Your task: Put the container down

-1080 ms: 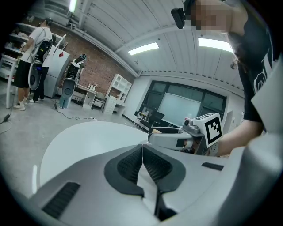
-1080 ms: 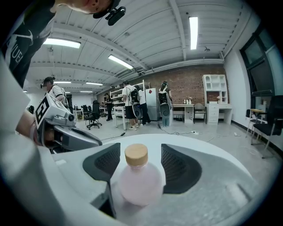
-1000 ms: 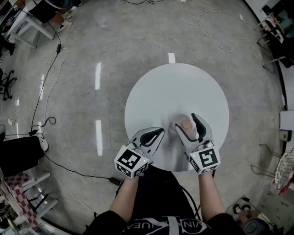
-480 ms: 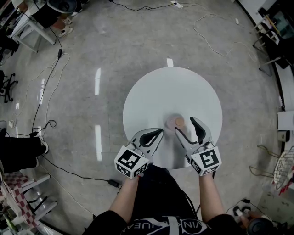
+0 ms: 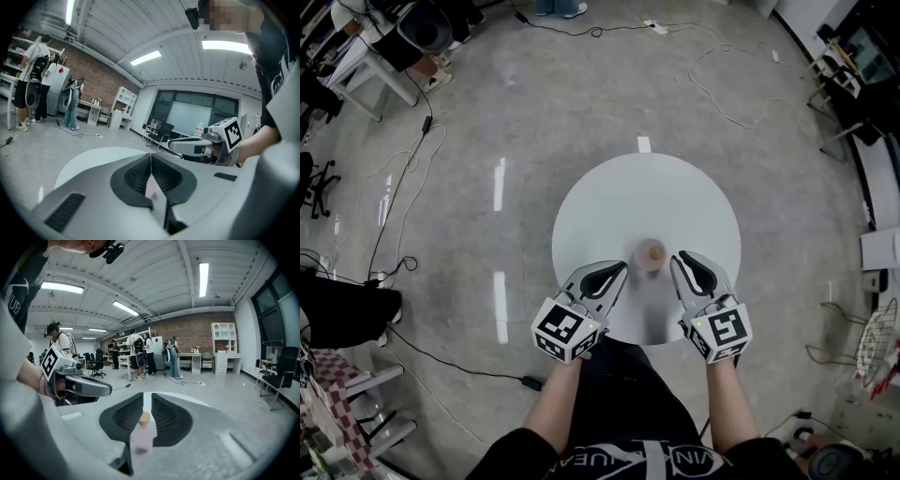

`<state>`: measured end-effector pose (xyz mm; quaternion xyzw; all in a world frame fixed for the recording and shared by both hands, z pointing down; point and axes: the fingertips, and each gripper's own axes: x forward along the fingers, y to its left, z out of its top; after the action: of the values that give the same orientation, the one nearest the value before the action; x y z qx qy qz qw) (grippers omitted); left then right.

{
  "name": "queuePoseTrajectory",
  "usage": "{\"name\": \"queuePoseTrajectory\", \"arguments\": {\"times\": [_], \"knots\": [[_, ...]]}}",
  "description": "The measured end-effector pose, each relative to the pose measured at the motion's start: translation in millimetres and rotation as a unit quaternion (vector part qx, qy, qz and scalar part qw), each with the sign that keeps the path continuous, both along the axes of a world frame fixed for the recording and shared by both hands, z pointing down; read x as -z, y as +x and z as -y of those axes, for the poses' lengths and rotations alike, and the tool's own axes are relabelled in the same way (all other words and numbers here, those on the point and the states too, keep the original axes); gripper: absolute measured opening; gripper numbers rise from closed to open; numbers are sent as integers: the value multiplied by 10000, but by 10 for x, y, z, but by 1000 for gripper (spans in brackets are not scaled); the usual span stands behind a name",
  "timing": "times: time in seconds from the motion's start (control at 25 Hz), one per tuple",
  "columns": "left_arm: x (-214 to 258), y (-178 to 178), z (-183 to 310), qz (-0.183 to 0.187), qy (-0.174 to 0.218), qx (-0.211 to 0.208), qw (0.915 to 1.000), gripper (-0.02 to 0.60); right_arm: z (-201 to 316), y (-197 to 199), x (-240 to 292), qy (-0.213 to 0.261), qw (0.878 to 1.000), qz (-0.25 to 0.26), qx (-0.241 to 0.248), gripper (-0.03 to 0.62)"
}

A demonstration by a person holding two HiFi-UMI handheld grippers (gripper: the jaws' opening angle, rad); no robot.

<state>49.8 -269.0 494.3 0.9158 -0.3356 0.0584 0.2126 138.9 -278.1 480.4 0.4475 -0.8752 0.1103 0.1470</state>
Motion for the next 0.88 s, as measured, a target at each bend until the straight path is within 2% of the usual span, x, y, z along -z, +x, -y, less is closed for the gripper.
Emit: {"name": "queuePoseTrajectory", "arguments": {"times": [0.2,0.44,0.88], "knots": [[168,16,28,8,94,55,9999,14,-55,-10,190,76,10000,44,-3,10],[366,-91,68,-197,145,360,9991,14,-90,-61,397,112,9998,179,-14,6],[803,-334,112,-172,486,628,9967,14,-126,-50,799,280,9988,357,-209,6]]}}
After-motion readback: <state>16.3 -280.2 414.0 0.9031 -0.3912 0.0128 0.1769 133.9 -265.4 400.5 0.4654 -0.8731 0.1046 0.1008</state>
